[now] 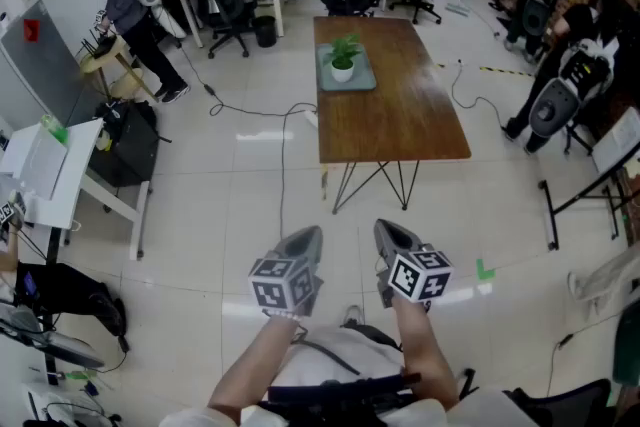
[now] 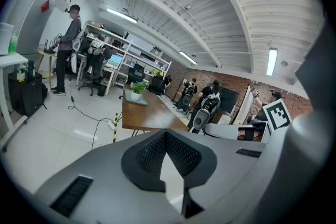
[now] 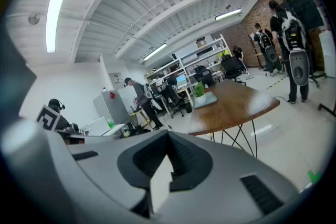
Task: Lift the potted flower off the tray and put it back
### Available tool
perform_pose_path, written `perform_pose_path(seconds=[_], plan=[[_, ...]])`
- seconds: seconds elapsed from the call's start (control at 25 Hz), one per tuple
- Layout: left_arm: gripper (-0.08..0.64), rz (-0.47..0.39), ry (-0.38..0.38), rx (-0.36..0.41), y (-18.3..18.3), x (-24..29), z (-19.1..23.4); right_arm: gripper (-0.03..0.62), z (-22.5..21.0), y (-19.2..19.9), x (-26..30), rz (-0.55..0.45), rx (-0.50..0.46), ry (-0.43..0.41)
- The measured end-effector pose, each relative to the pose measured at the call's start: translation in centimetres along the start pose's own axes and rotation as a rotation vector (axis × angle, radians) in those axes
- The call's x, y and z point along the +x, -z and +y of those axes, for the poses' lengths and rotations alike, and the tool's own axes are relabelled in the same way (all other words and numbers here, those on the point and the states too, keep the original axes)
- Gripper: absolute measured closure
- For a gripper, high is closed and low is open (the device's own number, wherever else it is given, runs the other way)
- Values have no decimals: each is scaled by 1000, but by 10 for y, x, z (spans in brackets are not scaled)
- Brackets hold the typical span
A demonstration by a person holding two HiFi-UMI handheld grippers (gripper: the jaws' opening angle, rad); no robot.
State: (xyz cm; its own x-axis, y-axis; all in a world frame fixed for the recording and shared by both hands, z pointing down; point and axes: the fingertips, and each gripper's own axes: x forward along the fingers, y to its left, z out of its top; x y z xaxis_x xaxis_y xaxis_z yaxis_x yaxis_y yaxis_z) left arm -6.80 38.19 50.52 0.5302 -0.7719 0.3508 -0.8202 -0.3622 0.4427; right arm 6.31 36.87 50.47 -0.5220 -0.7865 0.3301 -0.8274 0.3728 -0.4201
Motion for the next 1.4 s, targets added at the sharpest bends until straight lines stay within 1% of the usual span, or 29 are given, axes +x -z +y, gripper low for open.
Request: perform_pose_path(seconds=[0.28, 0.4, 0.6, 0.72, 0.88, 1.0, 1.12, 1.4], plan=[[564, -11, -24, -15, -3, 30, -5, 583, -32, -10, 4, 1, -1, 1], [564, -14, -29, -18, -2, 44, -15, 583, -50, -16, 1, 4, 2, 1], [565, -2, -52, -33, 14, 56, -25, 583, -69, -12, -1, 33, 3, -17], [565, 12, -69, -46, 20, 64, -19, 583, -77, -6, 7, 58, 12, -25], [565, 24, -77, -53, 18, 79, -2, 583, -85, -4, 27, 70, 27, -25], [565, 27, -73, -54, 10, 98, 6, 583, -93, -14, 47, 68, 24, -22], [565, 34, -58, -47, -6, 120, 14, 583, -99, -31, 69, 58, 21, -18], [564, 22, -30, -40, -59, 175, 52, 583, -108, -62, 141, 60, 6, -13]])
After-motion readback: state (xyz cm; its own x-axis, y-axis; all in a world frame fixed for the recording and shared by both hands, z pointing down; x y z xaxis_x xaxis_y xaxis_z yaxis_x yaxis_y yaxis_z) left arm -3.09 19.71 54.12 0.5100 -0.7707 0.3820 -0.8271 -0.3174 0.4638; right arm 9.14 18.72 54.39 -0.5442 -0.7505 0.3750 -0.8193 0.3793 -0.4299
